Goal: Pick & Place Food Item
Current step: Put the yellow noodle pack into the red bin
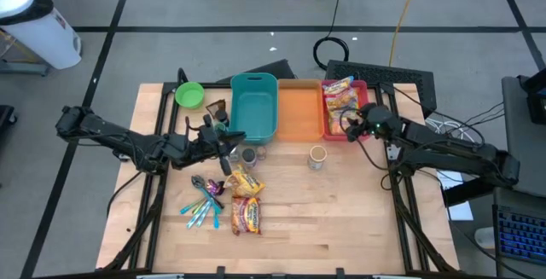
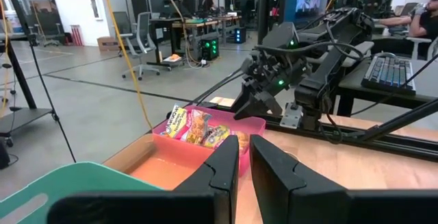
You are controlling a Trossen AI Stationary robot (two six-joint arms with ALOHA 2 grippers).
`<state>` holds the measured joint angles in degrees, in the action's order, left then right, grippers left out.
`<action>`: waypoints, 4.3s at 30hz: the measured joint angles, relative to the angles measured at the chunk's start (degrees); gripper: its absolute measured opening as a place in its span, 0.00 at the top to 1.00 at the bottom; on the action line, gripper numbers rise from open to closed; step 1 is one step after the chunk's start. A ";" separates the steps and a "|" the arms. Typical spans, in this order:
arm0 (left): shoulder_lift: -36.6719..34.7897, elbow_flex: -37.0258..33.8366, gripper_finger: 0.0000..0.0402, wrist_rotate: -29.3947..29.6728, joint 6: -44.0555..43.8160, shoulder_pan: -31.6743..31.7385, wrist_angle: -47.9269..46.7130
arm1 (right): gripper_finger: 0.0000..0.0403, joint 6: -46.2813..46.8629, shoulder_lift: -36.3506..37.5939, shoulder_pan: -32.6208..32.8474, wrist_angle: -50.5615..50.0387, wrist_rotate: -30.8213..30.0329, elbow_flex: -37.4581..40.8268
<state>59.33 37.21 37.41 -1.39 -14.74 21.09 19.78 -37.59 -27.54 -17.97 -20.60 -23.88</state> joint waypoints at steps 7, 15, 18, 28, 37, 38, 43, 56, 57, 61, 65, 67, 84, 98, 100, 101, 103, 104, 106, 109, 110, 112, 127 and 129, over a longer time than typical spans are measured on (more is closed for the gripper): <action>0.02 0.00 0.88 -0.70 -0.48 -0.01 -0.07 | 0.44 -0.14 1.93 0.01 4.47 8.50 0.00; 3.85 0.55 0.81 -10.35 -0.67 -3.33 0.57 | 0.48 -1.04 3.90 0.08 13.71 27.75 0.00; 4.89 2.26 0.69 -8.89 -0.68 -5.57 -4.27 | 0.48 -0.94 3.97 0.81 14.74 30.99 0.00; 5.10 4.46 0.32 -1.56 -38.17 -11.31 -40.04 | 0.48 -0.77 3.94 4.17 15.20 31.20 0.00; 10.67 -0.92 0.33 -4.46 -62.42 -11.50 -46.15 | 0.48 0.36 3.94 6.51 16.50 31.18 0.00; 11.79 -1.44 0.33 -5.48 -63.48 -11.29 -46.12 | 0.48 0.35 3.94 6.70 16.48 31.15 0.00; 15.89 -2.12 0.37 -9.18 -64.74 -10.94 -43.99 | 0.48 0.35 3.92 7.07 16.50 31.06 0.00; 19.01 -2.12 0.56 -11.47 -59.02 -10.91 -38.43 | 0.48 0.34 3.92 7.05 16.47 30.97 0.00; 18.66 -2.12 0.60 -11.21 -58.71 -10.91 -38.63 | 0.48 0.34 3.93 7.05 16.51 30.97 0.00; 16.96 -2.12 0.82 -10.32 -57.44 -10.62 -38.50 | 0.48 0.34 3.92 7.03 16.65 30.95 0.00; 13.29 -2.09 0.98 -9.01 -54.68 -10.25 -37.79 | 0.48 0.34 3.92 7.03 16.91 30.95 0.00; 10.90 -1.26 0.97 -8.21 -51.77 -10.25 -38.00 | 0.48 0.34 3.92 7.03 16.91 30.95 0.00; 4.22 13.32 0.99 -2.12 -11.36 -9.46 -24.31 | 0.48 0.03 3.69 8.44 22.07 31.12 -0.02; 14.44 14.09 1.00 -14.11 -9.80 -1.45 -12.47 | 0.48 -0.66 -9.27 25.61 49.20 30.84 -0.07; 15.36 15.33 0.99 -15.09 -10.78 -0.43 -13.38 | 0.48 -3.05 -12.22 27.94 53.65 29.23 -0.07; 15.95 15.86 0.99 -15.28 -10.92 -0.04 -13.73 | 0.48 -4.65 -13.51 29.06 55.25 27.56 -0.07; 17.13 16.54 1.00 -15.45 -10.89 0.48 -14.16 | 0.48 -8.80 -16.10 31.09 57.29 23.07 -0.26; 17.87 16.85 1.00 -15.83 -10.88 0.80 -14.34 | 0.48 -11.22 -17.34 32.10 57.16 20.74 -0.73; 18.88 17.58 1.00 -17.53 -10.84 1.48 -14.63 | 0.48 -15.19 -19.77 33.85 56.57 16.37 -2.09; 20.30 18.88 1.00 -19.37 -10.82 2.55 -15.01 | 0.47 -19.06 -23.66 36.46 56.35 12.89 -4.78; 20.76 19.14 1.00 -19.66 -10.90 2.84 -15.09 | 0.47 -20.34 -24.98 37.31 56.34 12.66 -5.64; 21.97 19.53 1.00 -20.26 -10.97 3.33 -15.51 | 0.45 -23.27 -27.84 38.83 56.36 12.53 -7.38; 24.70 20.65 0.99 -24.58 -12.54 6.16 -15.92 | 0.28 -27.84 -41.48 42.10 56.27 -1.69 -15.32; 24.70 20.65 0.99 -25.00 -12.62 6.16 -16.10 | 0.30 -27.69 -41.70 42.10 56.04 -3.34 -15.51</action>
<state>84.03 57.87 12.40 -14.01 -8.59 5.00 -7.91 -79.30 14.56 38.07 -23.94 -39.39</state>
